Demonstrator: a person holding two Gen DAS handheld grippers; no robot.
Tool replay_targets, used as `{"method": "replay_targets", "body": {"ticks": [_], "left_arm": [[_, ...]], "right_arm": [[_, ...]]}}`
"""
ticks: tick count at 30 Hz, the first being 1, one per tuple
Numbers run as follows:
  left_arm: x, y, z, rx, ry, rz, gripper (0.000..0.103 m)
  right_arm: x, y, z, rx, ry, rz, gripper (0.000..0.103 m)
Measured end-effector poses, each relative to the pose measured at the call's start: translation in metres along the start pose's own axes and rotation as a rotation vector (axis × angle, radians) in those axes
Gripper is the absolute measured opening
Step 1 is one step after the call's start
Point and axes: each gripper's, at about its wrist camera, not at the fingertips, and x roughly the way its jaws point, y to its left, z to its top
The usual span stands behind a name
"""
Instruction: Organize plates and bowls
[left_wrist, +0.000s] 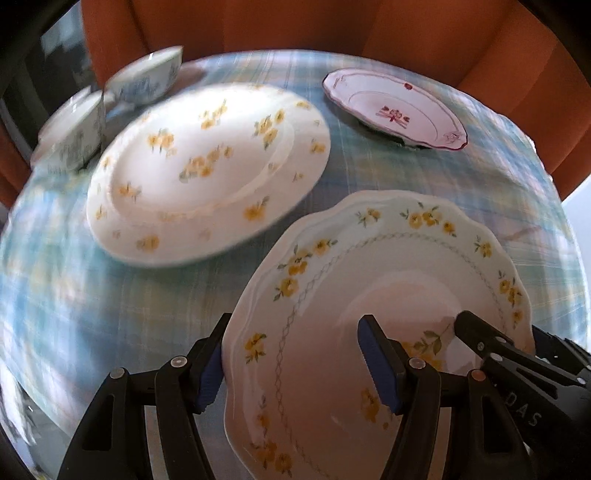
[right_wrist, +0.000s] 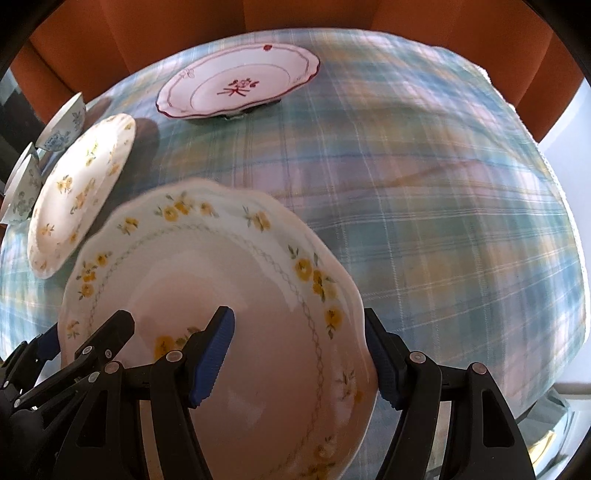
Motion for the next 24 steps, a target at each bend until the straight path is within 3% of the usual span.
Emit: {"method": "replay_targets", "body": {"ticks": [14, 19, 24], "left_arm": [[-0.003, 0.006, -0.001, 0.064, 0.057, -0.055, 0.072], [-0.015, 0.016, -0.001, 0.076, 0.041, -0.088, 0.087], [-0.032, 0.032, 0.003, 0.085, -0.003, -0.123, 0.092]], "right_arm": [[-0.004, -0.005, -0.007, 0.062, 0.016, -0.016, 0.072], [-0.012, -0.005, -0.012, 0.085, 0.009, -0.043, 0.073], [-0.031, 0.001, -0.017, 0.123, -0.032, -0.079, 0.08]]}}
